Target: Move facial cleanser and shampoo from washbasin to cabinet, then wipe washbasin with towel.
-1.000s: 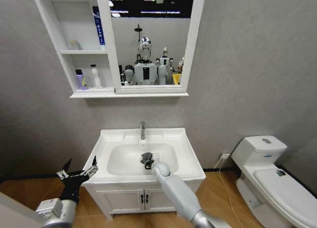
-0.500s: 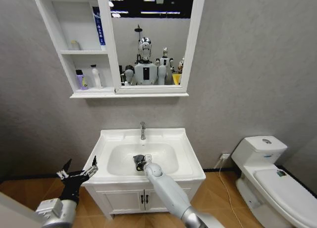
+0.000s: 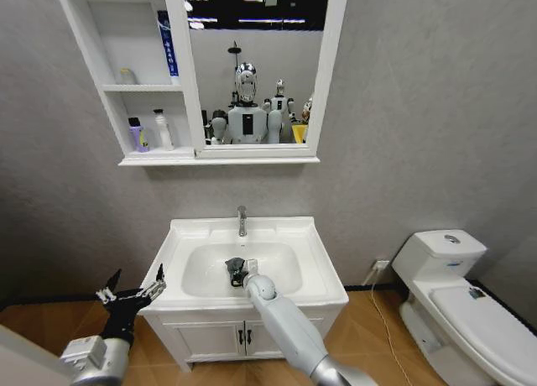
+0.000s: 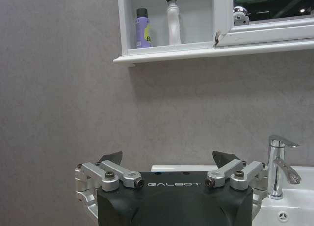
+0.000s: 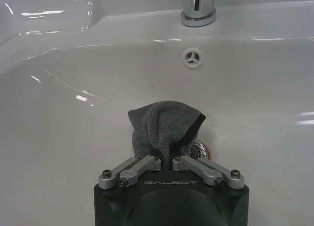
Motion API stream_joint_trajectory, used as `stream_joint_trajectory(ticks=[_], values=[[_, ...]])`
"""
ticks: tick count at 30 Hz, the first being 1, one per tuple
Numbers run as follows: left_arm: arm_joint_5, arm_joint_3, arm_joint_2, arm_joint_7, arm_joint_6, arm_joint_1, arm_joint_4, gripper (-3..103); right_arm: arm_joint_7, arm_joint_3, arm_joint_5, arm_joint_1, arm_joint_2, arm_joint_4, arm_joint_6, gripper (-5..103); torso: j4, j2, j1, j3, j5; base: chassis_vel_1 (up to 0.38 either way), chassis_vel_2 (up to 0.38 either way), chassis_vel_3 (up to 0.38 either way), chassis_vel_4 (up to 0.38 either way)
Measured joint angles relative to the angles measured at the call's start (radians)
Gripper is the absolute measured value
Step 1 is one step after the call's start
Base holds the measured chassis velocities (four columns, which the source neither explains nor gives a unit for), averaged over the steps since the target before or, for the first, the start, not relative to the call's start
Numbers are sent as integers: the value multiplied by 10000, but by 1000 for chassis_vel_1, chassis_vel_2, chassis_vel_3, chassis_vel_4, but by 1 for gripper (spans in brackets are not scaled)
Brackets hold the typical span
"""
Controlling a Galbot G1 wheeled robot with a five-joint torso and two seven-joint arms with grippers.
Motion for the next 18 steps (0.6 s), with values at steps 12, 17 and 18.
stream_joint_trajectory(ticks=[12,17,18], values=[[0,0,0,0,0,0,0,100,177,367,-40,-194,-543,317,-118,5,0,0,0,-2,1,0,0,0,0],[0,0,0,0,0,0,0,100,260,600,-54,-441,-901,707,-243,5,1,0,0,-1,2,0,0,0,0],[0,0,0,0,0,0,0,100,260,600,-54,-441,-901,707,-243,5,1,0,0,-1,2,0,0,0,0]])
